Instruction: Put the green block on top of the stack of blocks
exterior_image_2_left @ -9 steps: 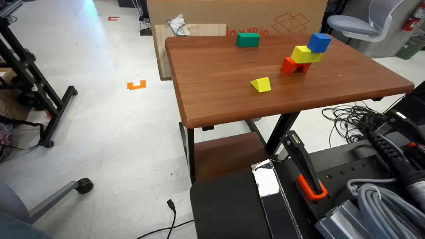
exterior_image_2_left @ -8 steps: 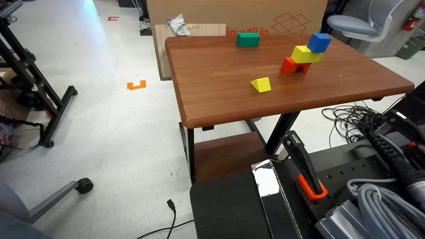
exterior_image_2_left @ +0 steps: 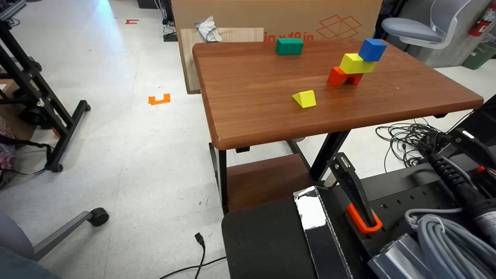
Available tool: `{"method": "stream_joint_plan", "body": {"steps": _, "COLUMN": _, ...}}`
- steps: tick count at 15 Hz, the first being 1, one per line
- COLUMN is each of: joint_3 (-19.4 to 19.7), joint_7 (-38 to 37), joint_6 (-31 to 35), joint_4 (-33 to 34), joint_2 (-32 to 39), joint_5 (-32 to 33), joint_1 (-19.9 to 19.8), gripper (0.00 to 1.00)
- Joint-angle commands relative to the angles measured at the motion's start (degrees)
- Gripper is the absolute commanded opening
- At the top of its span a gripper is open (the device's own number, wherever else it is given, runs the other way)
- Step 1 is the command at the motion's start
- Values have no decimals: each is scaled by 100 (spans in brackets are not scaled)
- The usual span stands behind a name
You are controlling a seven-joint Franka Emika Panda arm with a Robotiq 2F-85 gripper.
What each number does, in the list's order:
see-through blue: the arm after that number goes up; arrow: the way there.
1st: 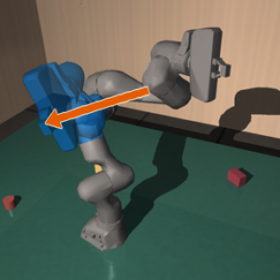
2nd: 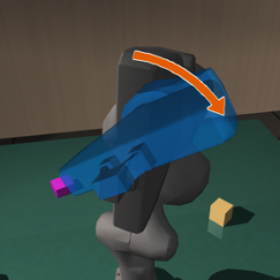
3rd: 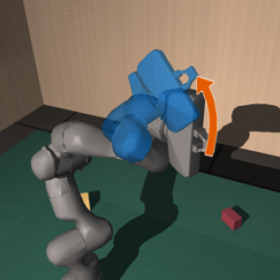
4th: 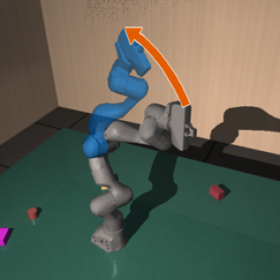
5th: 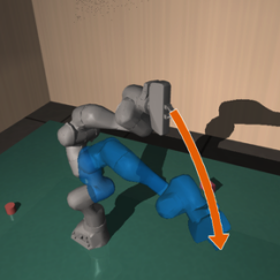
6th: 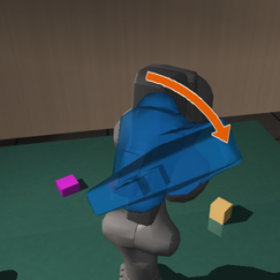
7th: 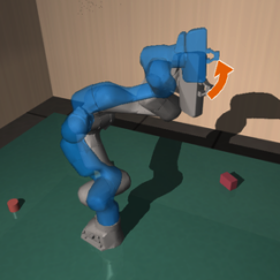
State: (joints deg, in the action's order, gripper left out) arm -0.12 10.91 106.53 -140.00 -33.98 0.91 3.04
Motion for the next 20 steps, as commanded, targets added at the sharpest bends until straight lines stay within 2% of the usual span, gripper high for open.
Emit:
{"method": "stream_joint_plan", "body": {"steps": 1, "joint_3": 26, "joint_7": -17, "joint_6": -15, "joint_4": 13, "joint_2": 3, "joint_5": 16, "joint_1": 34, "gripper": 100}}
{"method": "stream_joint_plan", "body": {"steps": 8, "joint_3": 27, "joint_7": -14, "joint_6": 193, "joint_4": -78, "joint_2": 84, "joint_5": 15, "joint_1": 37, "gripper": 100}}
{"method": "stream_joint_plan", "body": {"steps": 12, "joint_3": -24, "joint_7": -179, "joint_6": 1103, "joint_4": -313, "joint_2": 294, "joint_5": -8, "joint_1": 31, "gripper": 100}}
{"method": "stream_joint_plan", "body": {"steps": 15, "joint_3": -96, "joint_7": -370, "joint_6": 1714, "joint_4": -302, "joint_2": 795, "joint_5": 31, "joint_1": 2, "gripper": 100}}
{"method": "stream_joint_plan", "body": {"steps": 20, "joint_3": -223, "joint_7": -887, "joint_6": 2030, "joint_4": 358, "joint_2": 1971, "joint_5": -23, "joint_1": -16, "gripper": 100}}
